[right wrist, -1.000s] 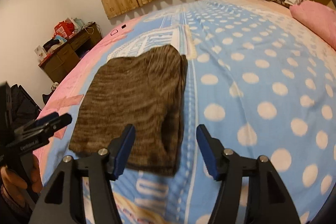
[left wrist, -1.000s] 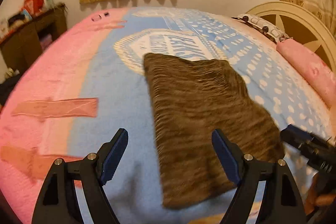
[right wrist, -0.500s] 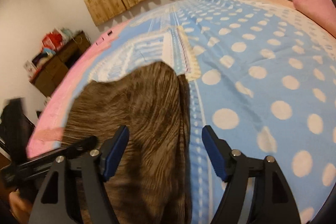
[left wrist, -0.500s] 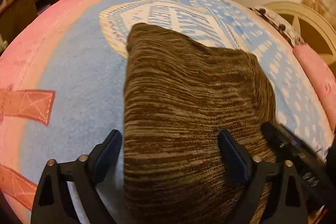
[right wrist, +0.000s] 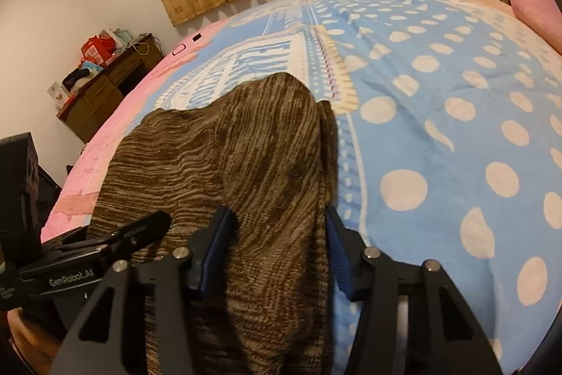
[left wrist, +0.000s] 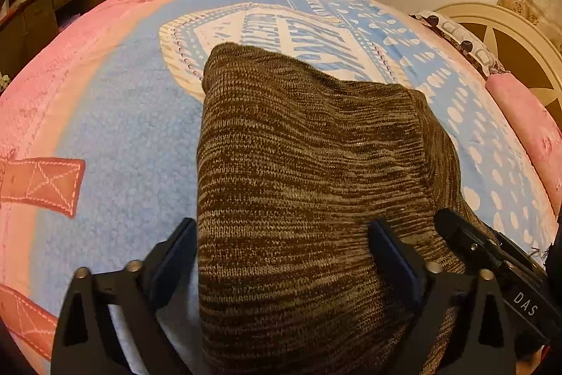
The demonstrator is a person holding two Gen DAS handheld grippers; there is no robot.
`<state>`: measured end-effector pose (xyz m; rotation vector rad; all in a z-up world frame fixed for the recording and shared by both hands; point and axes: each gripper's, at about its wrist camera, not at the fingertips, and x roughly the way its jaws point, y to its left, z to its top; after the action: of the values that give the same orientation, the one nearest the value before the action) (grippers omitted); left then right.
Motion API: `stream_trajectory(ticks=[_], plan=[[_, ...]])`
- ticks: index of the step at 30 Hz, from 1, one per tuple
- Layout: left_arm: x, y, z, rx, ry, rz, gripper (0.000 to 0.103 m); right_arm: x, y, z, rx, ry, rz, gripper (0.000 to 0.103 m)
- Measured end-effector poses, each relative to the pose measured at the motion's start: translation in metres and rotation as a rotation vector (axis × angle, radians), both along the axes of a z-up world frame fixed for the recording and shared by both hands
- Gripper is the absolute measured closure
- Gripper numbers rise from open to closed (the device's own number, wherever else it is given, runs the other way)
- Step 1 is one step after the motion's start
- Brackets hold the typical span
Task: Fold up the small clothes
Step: 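Grasp the folded sweater end with the left tool while the right tool grips it too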
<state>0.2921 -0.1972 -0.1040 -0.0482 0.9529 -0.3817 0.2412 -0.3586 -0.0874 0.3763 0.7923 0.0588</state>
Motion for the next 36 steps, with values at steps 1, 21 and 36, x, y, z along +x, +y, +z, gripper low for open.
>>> stream_trajectory(ticks=[1, 21, 36], plan=[[-0.001, 0.0, 0.001, -0.007, -0.01, -0.002, 0.024, 0.0, -0.001, 0.0, 0.005, -0.002, 0.001, 0.048], [-0.013, -0.014, 0.012, 0.05, -0.113, 0.003, 0.076, 0.002, 0.011, 0.002, -0.03, -0.052, 0.044, 0.074], [-0.063, 0.007, 0.034, 0.092, -0.117, -0.023, 0.079, -0.04, 0.037, 0.037, -0.023, -0.128, 0.016, 0.079]])
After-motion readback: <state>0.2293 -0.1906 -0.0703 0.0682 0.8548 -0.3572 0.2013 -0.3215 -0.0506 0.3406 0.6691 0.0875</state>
